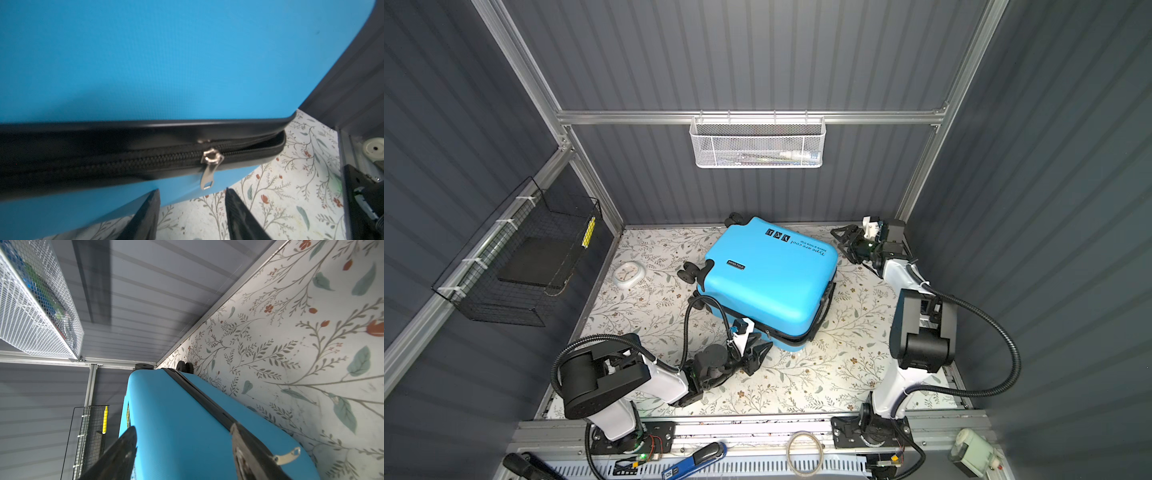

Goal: Pack the luggage
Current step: 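Grasp the near silver zipper pull with the left gripper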

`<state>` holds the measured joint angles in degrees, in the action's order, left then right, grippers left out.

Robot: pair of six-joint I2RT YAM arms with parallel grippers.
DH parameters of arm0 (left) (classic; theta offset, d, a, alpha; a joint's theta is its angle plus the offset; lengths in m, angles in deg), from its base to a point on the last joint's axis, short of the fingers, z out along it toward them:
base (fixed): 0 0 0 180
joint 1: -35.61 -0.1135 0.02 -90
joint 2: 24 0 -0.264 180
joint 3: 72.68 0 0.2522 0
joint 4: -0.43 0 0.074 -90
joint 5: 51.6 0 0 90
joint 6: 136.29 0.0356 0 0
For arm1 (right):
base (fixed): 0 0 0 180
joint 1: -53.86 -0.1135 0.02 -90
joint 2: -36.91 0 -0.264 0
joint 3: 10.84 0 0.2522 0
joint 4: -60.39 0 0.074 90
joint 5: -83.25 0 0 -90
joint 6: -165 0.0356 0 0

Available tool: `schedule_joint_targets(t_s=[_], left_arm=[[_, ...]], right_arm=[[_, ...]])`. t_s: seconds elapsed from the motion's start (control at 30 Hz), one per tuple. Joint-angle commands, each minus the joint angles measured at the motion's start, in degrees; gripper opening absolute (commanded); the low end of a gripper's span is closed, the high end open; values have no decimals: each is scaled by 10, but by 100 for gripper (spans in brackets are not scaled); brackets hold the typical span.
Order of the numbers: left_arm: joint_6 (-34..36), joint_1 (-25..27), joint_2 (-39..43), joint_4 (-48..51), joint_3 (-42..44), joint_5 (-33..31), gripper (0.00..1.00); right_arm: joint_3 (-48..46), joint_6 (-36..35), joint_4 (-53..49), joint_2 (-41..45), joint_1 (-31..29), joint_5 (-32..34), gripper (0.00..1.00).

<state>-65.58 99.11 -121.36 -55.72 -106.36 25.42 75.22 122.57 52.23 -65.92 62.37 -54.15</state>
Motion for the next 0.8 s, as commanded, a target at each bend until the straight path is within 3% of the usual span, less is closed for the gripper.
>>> schedule_joint_targets(t_s=[0.0, 0.77], left_arm=[[-6, 6, -5, -76, 2, -16, 52], [-22, 7, -70, -143, -31, -12, 35]], right_arm=[[-3, -5, -1, -6, -4, -11, 71], [-2, -12, -11, -8, -11, -9, 64]])
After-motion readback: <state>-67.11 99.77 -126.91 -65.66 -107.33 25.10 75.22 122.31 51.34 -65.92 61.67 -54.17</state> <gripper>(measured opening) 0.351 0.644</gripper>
